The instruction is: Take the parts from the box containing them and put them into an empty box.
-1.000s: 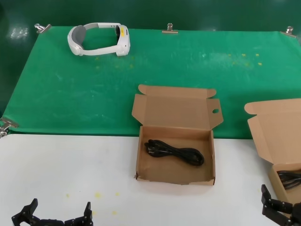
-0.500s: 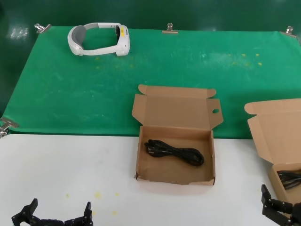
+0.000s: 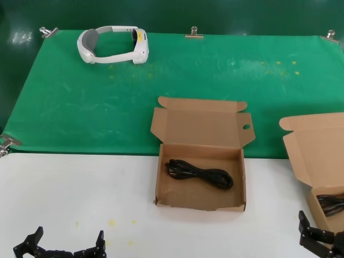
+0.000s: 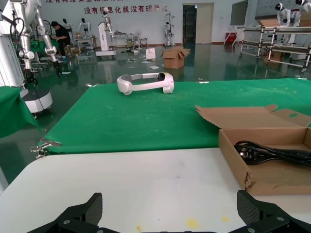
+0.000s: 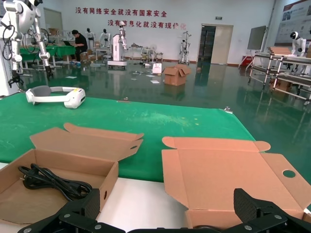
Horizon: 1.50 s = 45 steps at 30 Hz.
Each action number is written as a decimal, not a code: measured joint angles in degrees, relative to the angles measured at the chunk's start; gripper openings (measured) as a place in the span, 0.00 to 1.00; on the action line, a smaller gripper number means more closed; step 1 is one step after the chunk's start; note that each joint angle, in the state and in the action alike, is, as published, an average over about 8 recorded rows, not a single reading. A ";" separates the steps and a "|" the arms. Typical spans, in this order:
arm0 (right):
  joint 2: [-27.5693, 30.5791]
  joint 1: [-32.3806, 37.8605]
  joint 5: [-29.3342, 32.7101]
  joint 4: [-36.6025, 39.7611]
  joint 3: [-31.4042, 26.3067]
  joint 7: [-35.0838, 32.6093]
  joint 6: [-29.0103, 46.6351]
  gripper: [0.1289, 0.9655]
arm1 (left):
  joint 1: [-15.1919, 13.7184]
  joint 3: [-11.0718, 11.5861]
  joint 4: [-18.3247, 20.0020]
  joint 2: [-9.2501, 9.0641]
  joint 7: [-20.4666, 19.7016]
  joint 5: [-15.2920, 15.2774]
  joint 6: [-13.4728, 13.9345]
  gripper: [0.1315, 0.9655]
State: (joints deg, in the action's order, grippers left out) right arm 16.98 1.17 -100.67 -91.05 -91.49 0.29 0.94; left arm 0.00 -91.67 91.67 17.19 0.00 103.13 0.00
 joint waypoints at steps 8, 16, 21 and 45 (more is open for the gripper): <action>0.00 0.00 0.00 0.00 0.00 0.00 0.00 1.00 | 0.00 0.00 0.00 0.00 0.00 0.00 0.00 1.00; 0.00 0.00 0.00 0.00 0.00 0.00 0.00 1.00 | 0.00 0.00 0.00 0.00 0.00 0.00 0.00 1.00; 0.00 0.00 0.00 0.00 0.00 0.00 0.00 1.00 | 0.00 0.00 0.00 0.00 0.00 0.00 0.00 1.00; 0.00 0.00 0.00 0.00 0.00 0.00 0.00 1.00 | 0.00 0.00 0.00 0.00 0.00 0.00 0.00 1.00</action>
State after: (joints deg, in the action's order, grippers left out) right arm 16.98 1.17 -100.67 -91.05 -91.49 0.29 0.94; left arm 0.00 -91.67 91.67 17.19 0.00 103.13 0.00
